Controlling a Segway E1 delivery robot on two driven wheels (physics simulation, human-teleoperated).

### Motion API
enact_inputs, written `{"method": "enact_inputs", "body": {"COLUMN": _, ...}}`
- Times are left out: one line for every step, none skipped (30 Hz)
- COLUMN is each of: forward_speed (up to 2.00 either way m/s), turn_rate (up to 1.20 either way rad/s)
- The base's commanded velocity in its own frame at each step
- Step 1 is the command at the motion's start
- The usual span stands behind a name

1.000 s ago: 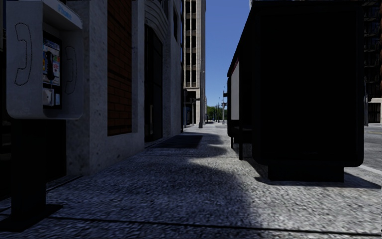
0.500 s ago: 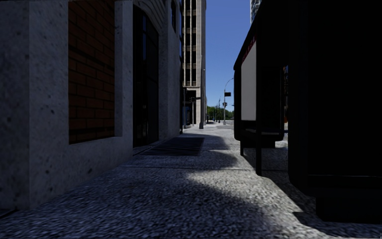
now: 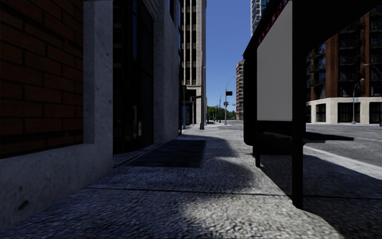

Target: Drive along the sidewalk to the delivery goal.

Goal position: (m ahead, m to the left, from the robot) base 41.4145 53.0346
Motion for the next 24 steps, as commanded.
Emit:
{"method": "enact_inputs", "body": {"forward_speed": 2.00, "turn_rate": -0.18}}
{"method": "enact_inputs", "body": {"forward_speed": 2.00, "turn_rate": -0.18}}
{"method": "enact_inputs", "body": {"forward_speed": 2.00, "turn_rate": -0.22}}
{"method": "enact_inputs", "body": {"forward_speed": 2.00, "turn_rate": -0.24}}
{"method": "enact_inputs", "body": {"forward_speed": 2.00, "turn_rate": -0.28}}
{"method": "enact_inputs", "body": {"forward_speed": 2.00, "turn_rate": -0.28}}
{"method": "enact_inputs", "body": {"forward_speed": 2.00, "turn_rate": -0.29}}
{"method": "enact_inputs", "body": {"forward_speed": 2.00, "turn_rate": -0.29}}
{"method": "enact_inputs", "body": {"forward_speed": 2.00, "turn_rate": -0.29}}
{"method": "enact_inputs", "body": {"forward_speed": 2.00, "turn_rate": -0.29}}
{"method": "enact_inputs", "body": {"forward_speed": 2.00, "turn_rate": -0.29}}
{"method": "enact_inputs", "body": {"forward_speed": 2.00, "turn_rate": -0.29}}
{"method": "enact_inputs", "body": {"forward_speed": 2.00, "turn_rate": -0.29}}
{"method": "enact_inputs", "body": {"forward_speed": 2.00, "turn_rate": -0.29}}
{"method": "enact_inputs", "body": {"forward_speed": 2.00, "turn_rate": -0.29}}
{"method": "enact_inputs", "body": {"forward_speed": 2.00, "turn_rate": -0.29}}
{"method": "enact_inputs", "body": {"forward_speed": 2.00, "turn_rate": -0.29}}
{"method": "enact_inputs", "body": {"forward_speed": 2.00, "turn_rate": -0.29}}
{"method": "enact_inputs", "body": {"forward_speed": 2.00, "turn_rate": -0.29}}
{"method": "enact_inputs", "body": {"forward_speed": 2.00, "turn_rate": -0.29}}
{"method": "enact_inputs", "body": {"forward_speed": 2.00, "turn_rate": -0.29}}
{"method": "enact_inputs", "body": {"forward_speed": 2.00, "turn_rate": -0.29}}
{"method": "enact_inputs", "body": {"forward_speed": 2.00, "turn_rate": -0.29}}
{"method": "enact_inputs", "body": {"forward_speed": 2.00, "turn_rate": -0.29}}
